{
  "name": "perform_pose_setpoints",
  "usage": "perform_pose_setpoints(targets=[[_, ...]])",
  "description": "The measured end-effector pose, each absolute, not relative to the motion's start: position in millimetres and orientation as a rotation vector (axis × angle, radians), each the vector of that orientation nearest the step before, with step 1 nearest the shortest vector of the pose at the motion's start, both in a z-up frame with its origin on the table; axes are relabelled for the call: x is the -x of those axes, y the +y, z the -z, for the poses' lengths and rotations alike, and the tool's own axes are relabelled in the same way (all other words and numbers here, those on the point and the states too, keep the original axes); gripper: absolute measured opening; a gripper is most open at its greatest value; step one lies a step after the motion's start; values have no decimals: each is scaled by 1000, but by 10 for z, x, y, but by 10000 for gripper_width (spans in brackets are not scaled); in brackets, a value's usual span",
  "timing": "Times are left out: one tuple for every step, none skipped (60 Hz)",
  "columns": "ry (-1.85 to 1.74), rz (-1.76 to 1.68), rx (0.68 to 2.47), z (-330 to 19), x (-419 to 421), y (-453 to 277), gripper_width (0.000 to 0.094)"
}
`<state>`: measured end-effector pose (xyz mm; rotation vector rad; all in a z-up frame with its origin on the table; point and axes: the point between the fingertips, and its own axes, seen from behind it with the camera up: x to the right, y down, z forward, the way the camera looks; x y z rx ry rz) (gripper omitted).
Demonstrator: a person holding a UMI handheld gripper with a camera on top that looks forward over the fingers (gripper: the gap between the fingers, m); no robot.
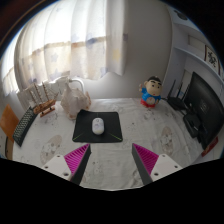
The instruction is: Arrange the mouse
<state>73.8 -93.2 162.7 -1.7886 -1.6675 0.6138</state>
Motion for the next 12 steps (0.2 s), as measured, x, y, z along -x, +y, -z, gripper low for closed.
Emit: perform_pose_setpoints(targets=[[-1664, -609, 1782, -1636, -737, -911, 848], [-1661, -605, 1777, -1641, -738, -894, 847], [-1658, -601, 1776, -1642, -740, -881, 848], [-1656, -599, 1776, -1643, -743, -874, 846], [-1653, -600, 1775, -1646, -743, -871, 848], [-1651, -603, 1775, -1650, -744, -872, 848], [-1650, -607, 1777, -1654, -747, -878, 846], [-1649, -611, 1781, -1656, -754, -887, 847], [-1650, -616, 1785, -1658, -762, -897, 846], [-1649, -622, 1790, -1661, -772, -911, 848], [-1649, -627, 1795, -1665, -784, -924, 847], [-1649, -633, 1799, -1667, -791, -937, 847]])
